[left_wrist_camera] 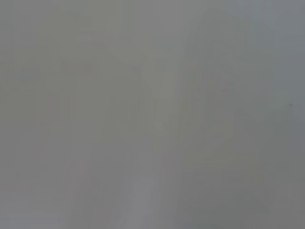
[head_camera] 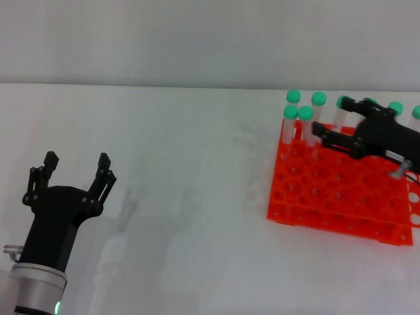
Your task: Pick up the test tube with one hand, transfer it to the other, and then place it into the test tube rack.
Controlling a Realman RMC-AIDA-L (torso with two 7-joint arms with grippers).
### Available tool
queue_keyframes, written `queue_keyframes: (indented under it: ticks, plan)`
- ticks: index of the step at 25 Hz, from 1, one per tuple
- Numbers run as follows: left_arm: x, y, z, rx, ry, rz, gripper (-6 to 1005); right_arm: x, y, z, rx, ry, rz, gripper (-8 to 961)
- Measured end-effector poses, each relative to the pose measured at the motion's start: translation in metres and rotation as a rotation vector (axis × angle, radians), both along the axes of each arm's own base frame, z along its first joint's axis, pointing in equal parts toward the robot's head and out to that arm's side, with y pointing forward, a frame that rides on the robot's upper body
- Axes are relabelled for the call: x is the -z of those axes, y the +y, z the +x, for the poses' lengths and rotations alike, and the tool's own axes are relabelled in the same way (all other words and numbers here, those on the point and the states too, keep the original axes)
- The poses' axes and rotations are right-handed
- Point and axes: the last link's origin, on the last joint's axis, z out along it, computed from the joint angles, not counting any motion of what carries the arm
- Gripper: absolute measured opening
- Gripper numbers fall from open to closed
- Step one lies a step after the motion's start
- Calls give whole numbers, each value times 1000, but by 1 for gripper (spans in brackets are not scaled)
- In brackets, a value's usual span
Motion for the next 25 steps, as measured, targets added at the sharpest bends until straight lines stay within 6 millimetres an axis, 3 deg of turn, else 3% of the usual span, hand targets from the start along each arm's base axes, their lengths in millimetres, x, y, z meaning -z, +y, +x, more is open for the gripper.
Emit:
queue_keyframes:
  ticks: [5,10,18,25]
  plan:
    - [0,0,0,1,3,0,884,-29,-26,35,68,77,134,859]
    - [0,1,0,2,5,0,884,-56,-50,78,193,106,395,852]
    - [-1,2,0,3,5,2,884,-62,-70,124,429,97,568,850]
    - [-1,0,-3,-2,10,1,882,-60,-74,131,472,104,568,850]
